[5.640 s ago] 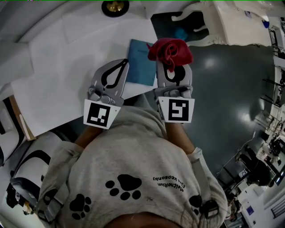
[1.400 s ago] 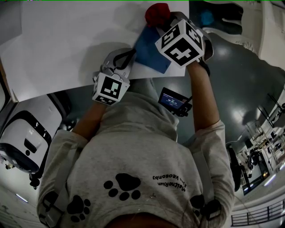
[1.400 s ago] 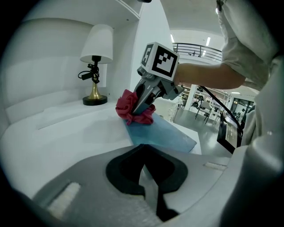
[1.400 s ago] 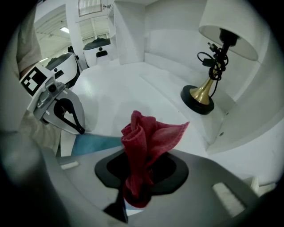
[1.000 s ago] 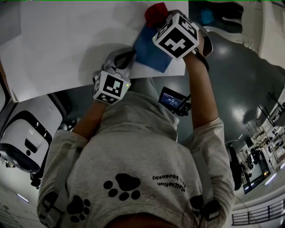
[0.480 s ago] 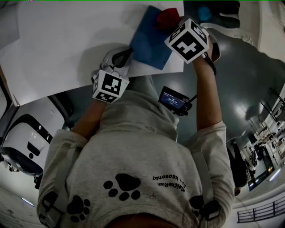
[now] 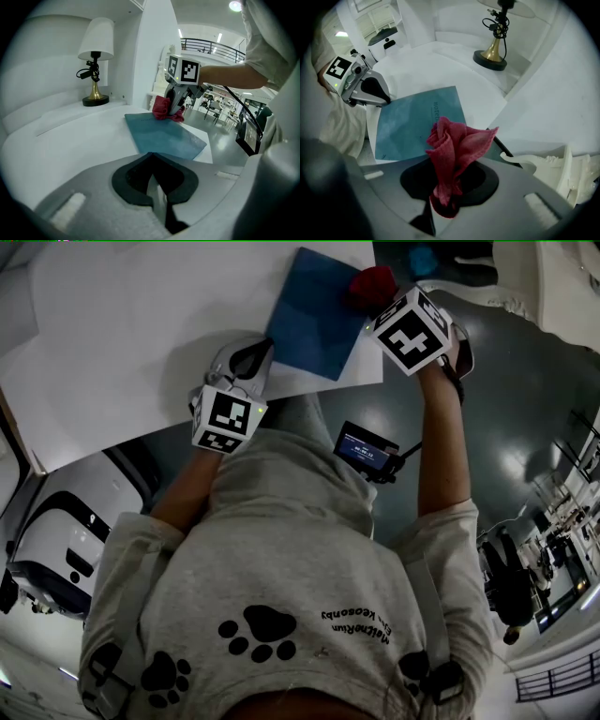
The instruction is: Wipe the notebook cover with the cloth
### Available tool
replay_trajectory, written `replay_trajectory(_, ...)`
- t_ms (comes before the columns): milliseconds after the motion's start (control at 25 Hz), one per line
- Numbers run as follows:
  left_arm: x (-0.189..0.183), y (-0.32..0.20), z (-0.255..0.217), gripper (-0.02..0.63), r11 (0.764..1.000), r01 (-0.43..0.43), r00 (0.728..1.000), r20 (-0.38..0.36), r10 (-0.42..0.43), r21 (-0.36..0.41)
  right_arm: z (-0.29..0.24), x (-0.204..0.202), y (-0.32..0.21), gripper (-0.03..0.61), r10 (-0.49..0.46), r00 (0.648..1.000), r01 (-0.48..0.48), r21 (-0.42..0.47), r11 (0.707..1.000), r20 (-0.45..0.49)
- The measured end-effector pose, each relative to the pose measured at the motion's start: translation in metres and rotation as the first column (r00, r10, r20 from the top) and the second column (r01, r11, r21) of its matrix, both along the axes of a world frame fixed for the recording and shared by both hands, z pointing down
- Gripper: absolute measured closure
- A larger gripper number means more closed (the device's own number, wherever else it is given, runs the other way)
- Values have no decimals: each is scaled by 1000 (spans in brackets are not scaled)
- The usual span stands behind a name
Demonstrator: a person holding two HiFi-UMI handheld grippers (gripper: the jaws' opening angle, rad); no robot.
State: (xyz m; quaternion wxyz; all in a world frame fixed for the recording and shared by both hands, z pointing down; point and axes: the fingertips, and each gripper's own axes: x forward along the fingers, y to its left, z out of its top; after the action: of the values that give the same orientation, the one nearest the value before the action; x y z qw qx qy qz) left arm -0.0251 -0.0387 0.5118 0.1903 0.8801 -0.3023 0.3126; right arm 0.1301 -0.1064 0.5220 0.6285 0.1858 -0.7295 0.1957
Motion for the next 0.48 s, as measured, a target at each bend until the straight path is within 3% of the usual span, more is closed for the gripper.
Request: replay_trajectory(480, 3, 2, -1, 614, 1000, -1, 1000, 0, 1, -3, 11, 82, 49, 488, 125, 981, -137, -76, 988, -146)
